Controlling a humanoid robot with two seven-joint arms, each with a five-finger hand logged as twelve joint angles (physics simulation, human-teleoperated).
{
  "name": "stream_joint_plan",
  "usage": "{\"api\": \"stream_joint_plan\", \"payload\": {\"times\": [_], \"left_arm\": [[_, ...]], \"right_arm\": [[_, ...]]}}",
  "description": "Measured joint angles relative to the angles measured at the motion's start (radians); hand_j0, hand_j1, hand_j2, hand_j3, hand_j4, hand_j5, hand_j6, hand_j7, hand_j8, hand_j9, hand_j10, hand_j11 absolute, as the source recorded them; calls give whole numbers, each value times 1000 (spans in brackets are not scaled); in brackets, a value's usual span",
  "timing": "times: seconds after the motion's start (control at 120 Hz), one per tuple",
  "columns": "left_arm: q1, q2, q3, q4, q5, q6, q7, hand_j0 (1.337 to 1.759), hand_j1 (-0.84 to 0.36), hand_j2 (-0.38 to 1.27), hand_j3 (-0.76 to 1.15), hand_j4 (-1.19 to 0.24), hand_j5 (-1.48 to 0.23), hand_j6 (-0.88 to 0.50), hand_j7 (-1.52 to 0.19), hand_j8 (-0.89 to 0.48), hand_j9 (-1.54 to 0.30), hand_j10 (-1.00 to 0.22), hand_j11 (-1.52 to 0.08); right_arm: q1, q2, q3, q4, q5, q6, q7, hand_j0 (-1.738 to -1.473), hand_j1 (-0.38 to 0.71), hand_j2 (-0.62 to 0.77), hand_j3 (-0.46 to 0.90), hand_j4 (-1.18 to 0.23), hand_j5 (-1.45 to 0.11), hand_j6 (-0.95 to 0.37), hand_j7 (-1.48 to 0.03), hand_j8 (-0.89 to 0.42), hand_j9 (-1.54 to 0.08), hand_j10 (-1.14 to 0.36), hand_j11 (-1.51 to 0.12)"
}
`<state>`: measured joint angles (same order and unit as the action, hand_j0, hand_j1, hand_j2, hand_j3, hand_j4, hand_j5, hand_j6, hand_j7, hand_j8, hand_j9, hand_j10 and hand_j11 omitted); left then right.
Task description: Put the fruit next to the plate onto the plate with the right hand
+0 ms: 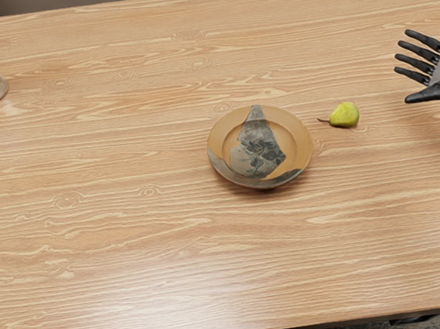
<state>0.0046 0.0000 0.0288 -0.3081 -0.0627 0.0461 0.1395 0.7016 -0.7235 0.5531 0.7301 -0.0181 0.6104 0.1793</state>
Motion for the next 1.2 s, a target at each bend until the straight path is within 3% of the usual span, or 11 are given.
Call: {"api": "stream_joint_plan", "payload": {"times": [0.258,0.417,0.467,0.542,0.633,0.767,0.833,0.967,1.2], "left_arm": [[0,0,0,0,0,0,0,1658,349,0,0,0,0,0,0,0,0,0,0],[0,0,0,0,0,0,0,1658,349,0,0,0,0,0,0,0,0,0,0],[0,0,0,0,0,0,0,1658,349,0,0,0,0,0,0,0,0,0,0],[0,0,0,0,0,0,0,1658,349,0,0,0,0,0,0,0,0,0,0],[0,0,0,0,0,0,0,1658,349,0,0,0,0,0,0,0,0,0,0],[0,0,0,0,0,0,0,1658,349,0,0,0,0,0,0,0,0,0,0],[0,0,0,0,0,0,0,1658,349,0,0,0,0,0,0,0,0,0,0],[0,0,0,0,0,0,0,1658,349,0,0,0,0,0,0,0,0,0,0],[0,0,0,0,0,0,0,1658,349,0,0,0,0,0,0,0,0,0,0]], "right_arm": [[15,15,2,0,-10,0,1,-1658,-349,4,0,0,-2,1,-3,1,-2,1,-2],[105,40,-46,33,-100,0,-8,-1658,-349,4,0,0,-1,2,-1,2,-1,2,-1],[135,4,-59,132,-131,0,-57,-1658,-349,3,0,0,-1,2,-1,2,-1,1,-1],[163,-82,-71,326,-186,-63,-163,-1658,-349,3,0,0,0,2,-1,1,0,1,0],[190,-138,-77,506,-354,-298,-333,-1658,-349,3,0,0,0,1,0,1,0,1,0],[242,-81,-83,613,-696,-609,-599,-1658,-349,2,0,-1,0,-1,0,0,0,0,0],[274,-22,-116,629,-828,-687,-689,-1658,-349,2,0,-1,0,-2,0,-1,0,-1,0],[359,92,-242,617,-976,-776,-762,-1658,-349,2,0,-2,0,-3,0,-2,0,-2,0],[335,153,-348,604,-1053,-1012,-787,-1658,-349,2,0,-3,-1,-4,0,-3,0,-2,0]]}}
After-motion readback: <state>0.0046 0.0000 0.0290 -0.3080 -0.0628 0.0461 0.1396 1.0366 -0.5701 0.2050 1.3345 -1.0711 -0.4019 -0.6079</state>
